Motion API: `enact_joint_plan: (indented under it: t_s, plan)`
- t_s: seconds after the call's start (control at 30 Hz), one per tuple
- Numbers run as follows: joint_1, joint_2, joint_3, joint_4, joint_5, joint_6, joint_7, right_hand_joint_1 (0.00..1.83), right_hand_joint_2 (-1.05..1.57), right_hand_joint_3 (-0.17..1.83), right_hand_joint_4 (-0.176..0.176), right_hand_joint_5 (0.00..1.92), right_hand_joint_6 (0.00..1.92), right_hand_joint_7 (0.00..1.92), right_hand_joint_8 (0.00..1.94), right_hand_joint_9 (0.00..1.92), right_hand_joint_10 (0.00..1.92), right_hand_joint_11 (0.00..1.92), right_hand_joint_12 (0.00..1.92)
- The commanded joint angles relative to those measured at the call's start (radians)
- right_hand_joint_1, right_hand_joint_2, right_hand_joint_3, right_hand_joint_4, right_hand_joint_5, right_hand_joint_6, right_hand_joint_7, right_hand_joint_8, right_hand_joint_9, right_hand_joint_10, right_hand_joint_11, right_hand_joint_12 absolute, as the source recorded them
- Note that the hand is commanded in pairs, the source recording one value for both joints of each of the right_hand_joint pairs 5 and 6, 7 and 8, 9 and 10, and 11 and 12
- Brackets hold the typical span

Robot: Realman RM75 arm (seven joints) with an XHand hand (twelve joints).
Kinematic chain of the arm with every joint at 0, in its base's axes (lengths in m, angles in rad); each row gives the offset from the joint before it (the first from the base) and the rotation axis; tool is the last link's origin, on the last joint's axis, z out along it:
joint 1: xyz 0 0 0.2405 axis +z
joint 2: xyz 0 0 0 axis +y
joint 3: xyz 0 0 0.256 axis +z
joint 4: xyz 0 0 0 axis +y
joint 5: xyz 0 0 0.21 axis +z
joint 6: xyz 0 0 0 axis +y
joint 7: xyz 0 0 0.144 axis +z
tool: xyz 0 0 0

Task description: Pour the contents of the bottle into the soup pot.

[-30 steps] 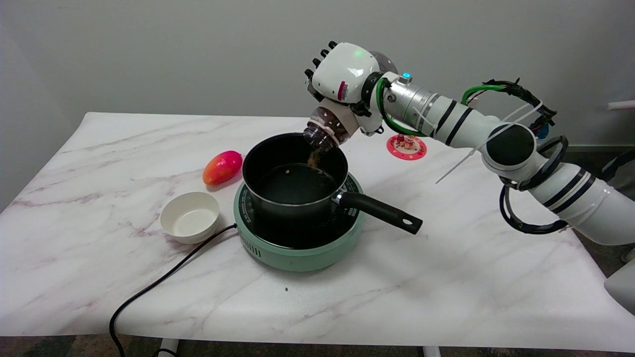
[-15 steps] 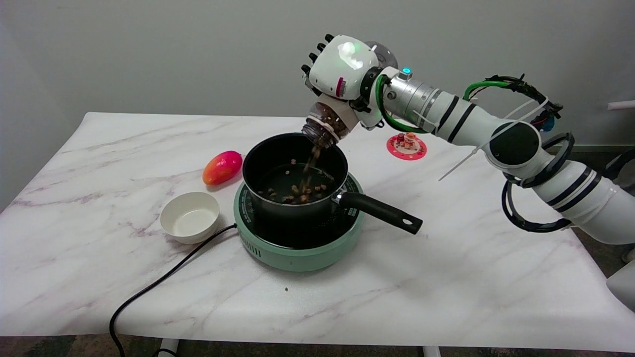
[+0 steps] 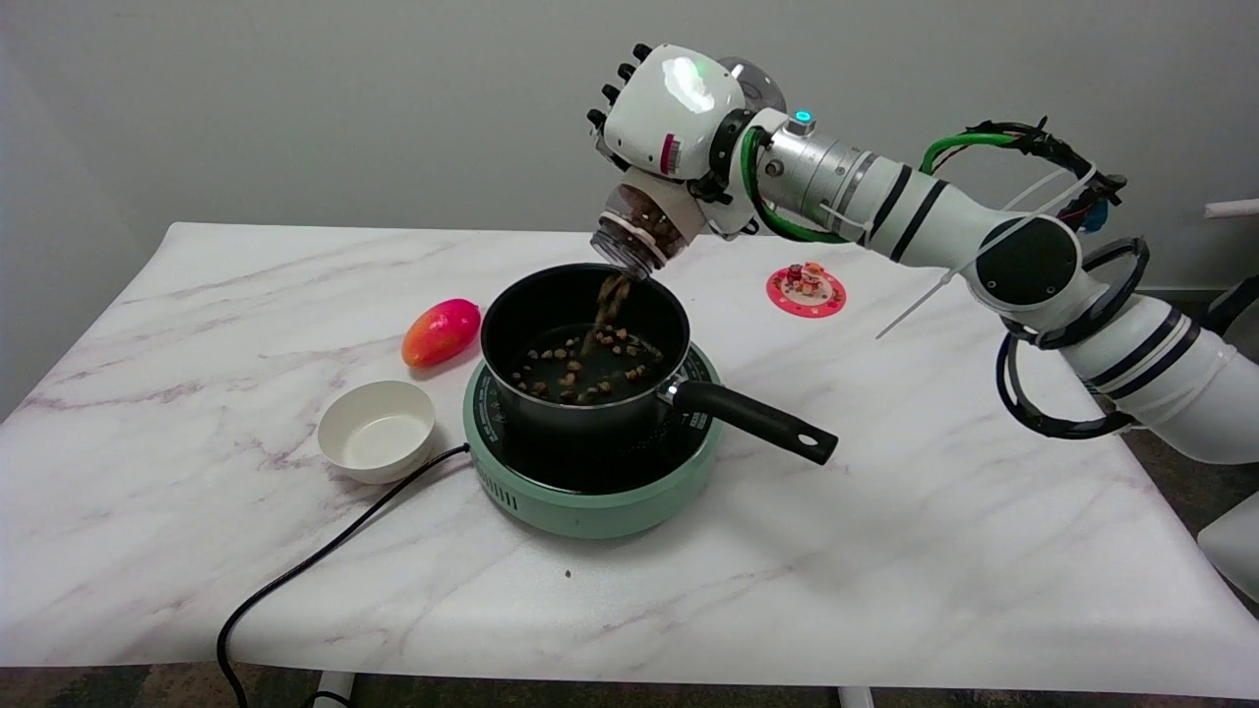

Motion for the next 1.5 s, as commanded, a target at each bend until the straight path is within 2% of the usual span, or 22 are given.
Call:
enact_joint_plan:
  t_s: [0.03,1.5]
  plan:
    - [0.043,0.012,-0.009,0.003,-0.012,0.026,0.001,1.53,0.35,1.21,0.0,1.55,1.55,1.51,1.51,1.31,1.31,1.08,1.08]
    - [0.012,0.021,-0.046,0.002,-0.003,0.024,0.006,1.51,0.47,1.12,0.0,1.61,1.61,1.53,1.53,1.31,1.31,1.11,1.11]
